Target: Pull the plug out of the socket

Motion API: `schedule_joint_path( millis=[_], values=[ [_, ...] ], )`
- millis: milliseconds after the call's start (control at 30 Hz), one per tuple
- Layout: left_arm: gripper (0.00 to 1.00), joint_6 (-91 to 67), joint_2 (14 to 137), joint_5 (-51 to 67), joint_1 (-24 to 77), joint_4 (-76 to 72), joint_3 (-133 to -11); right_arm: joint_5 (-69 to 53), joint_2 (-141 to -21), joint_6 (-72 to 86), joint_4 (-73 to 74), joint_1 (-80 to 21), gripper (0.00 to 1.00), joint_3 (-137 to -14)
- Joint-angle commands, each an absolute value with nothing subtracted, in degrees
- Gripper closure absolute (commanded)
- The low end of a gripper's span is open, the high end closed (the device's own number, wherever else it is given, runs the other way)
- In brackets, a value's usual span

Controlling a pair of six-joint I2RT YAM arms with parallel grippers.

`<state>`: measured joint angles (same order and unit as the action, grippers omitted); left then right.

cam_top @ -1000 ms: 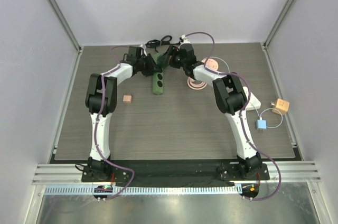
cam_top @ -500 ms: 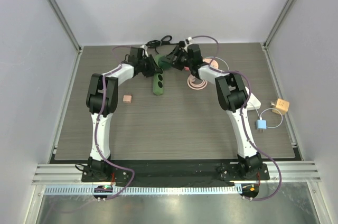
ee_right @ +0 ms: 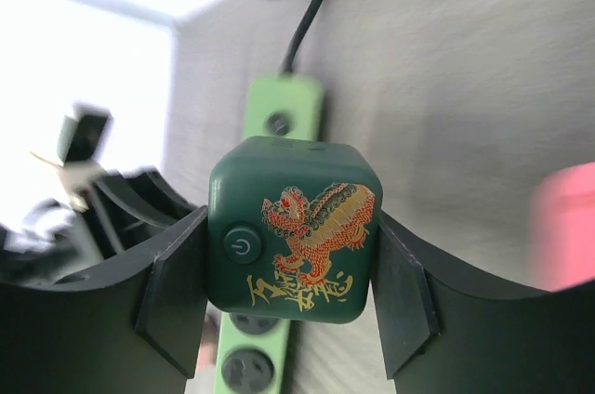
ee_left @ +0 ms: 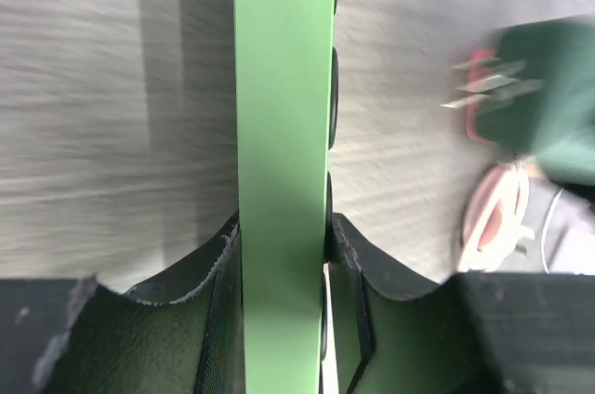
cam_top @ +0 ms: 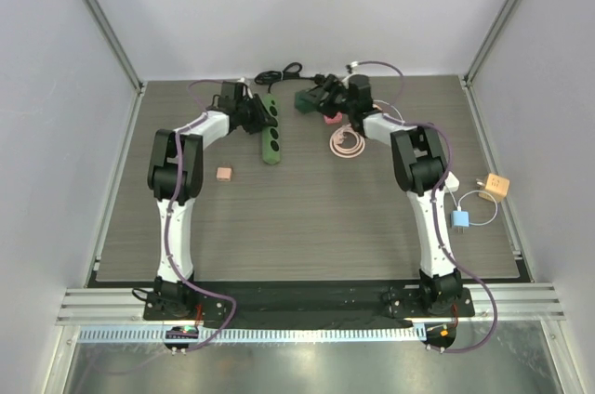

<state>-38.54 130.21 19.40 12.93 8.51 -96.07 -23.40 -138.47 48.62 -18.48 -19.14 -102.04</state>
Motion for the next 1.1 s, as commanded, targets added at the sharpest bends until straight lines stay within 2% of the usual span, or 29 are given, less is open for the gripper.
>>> schedule_joint_path(
  millis=[0,67,233,400,533,767,1067],
  values=[
    [1.0,-37.2,129.5,11.7,9.8,10.1,-95.8,-32.9,-137.6,61.2,-38.5,-12.7,0.99,-102.2],
    [1.0,-37.2,129.4,11.7,9.8,10.1,-95.9,-33.2,-138.1,61.6,-38.8,-13.2,0.99,-103.1],
    [1.0,-36.5,129.1,12.4,8.5,10.1,-95.5,-26.3,-134.2,48.9,-27.2,-15.4,0.99,-103.1],
    [1.0,-36.5,129.6,18.7,2.8,8.4,-93.8,-19.8,-129.9,40.7,-24.3,-15.9,0.99,-99.5],
    [0.98,-35.2,129.0,17.1,0.3,11.2,-93.3,-19.1,-130.9,37.3,-19.8,-15.9,0.99,-101.9],
    [0.62,-33.3,126.2,12.6,-2.3,12.2,-91.6,-18.2,-132.4,34.9,-15.4,-15.8,0.99,-105.3],
    [0.32,-34.0,126.5,13.5,-4.7,11.9,-90.8,-18.2,-135.8,33.2,-10.2,-17.2,0.99,-111.4]
  ],
)
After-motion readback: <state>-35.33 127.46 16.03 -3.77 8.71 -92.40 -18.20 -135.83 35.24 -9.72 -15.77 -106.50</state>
